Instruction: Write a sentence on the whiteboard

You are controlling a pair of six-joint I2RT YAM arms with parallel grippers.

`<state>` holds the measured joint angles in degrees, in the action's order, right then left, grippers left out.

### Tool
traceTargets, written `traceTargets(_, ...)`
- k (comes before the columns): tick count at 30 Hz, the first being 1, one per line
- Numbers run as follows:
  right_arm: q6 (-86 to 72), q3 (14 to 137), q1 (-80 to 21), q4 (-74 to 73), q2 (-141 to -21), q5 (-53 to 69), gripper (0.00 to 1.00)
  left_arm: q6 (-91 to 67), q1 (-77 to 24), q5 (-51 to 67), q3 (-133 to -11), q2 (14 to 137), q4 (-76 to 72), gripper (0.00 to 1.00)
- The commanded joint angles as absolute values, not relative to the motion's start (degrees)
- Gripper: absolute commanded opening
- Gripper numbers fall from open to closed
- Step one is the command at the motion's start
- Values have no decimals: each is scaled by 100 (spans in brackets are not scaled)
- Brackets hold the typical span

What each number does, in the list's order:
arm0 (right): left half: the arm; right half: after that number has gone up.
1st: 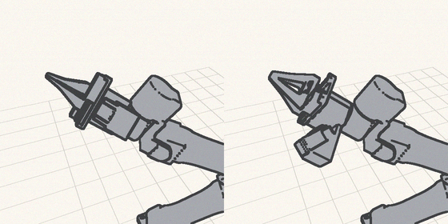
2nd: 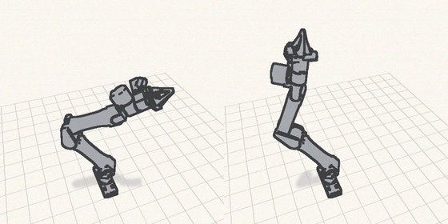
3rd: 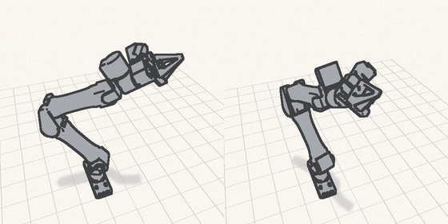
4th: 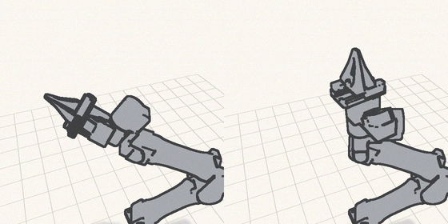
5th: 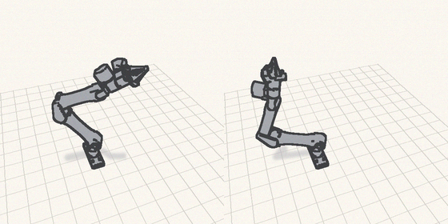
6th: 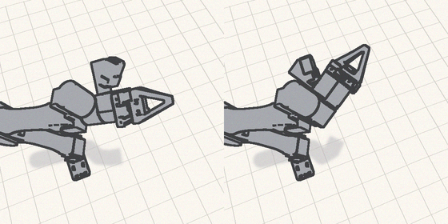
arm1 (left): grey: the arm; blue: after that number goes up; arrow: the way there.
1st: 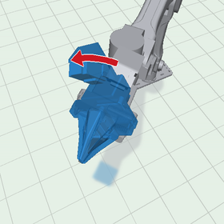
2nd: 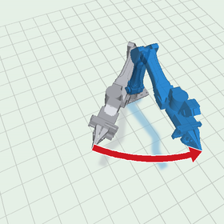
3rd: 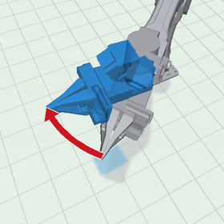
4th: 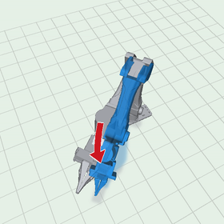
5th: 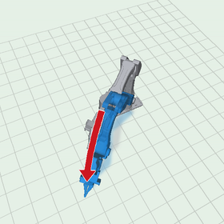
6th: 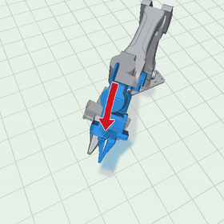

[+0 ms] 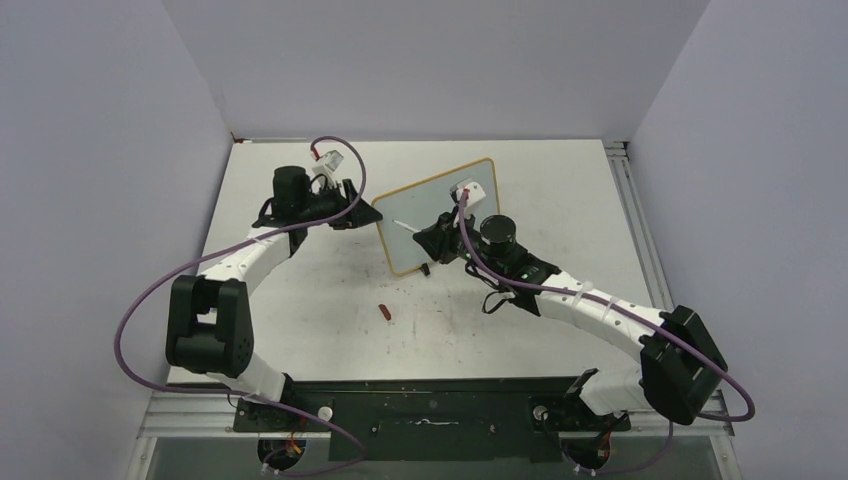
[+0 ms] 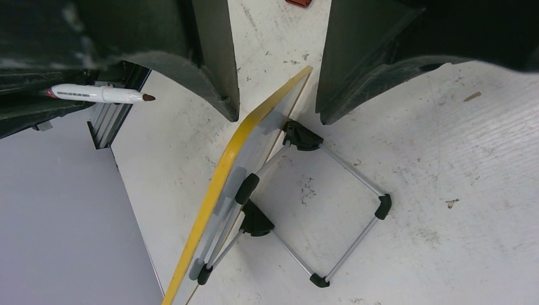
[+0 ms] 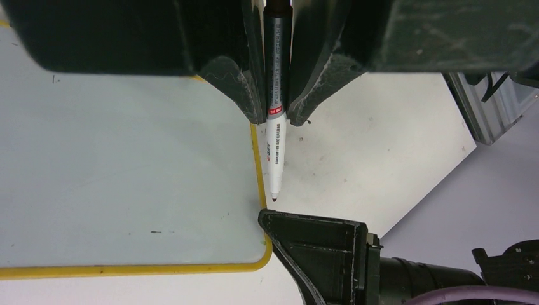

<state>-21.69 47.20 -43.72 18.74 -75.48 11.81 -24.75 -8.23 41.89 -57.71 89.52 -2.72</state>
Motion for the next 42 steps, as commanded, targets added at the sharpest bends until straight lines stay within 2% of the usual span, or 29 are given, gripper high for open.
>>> traceTargets(1, -2126, 5080, -4417, 2610, -7767, 1164, 5, -2522, -888, 4445, -5800, 9042, -749, 45)
traceTargets(4, -2093, 5185, -4420, 2674, -7897, 1130, 5, -2489, -952, 4451, -5825, 9088, -747, 41)
traceTargets(8, -2083, 5251, -4415, 2760, -8046, 1076, 5, -2449, -971, 4443, -5813, 9079, -726, 27)
traceTargets(21, -2075, 5352, -4413, 2972, -8423, 976, 5, -2164, -1050, 4343, -5911, 9157, -465, 2)
traceTargets(42, -1985, 5314, -4414, 3012, -8408, 674, 5, -962, -1420, 3643, -6031, 8912, 438, 0)
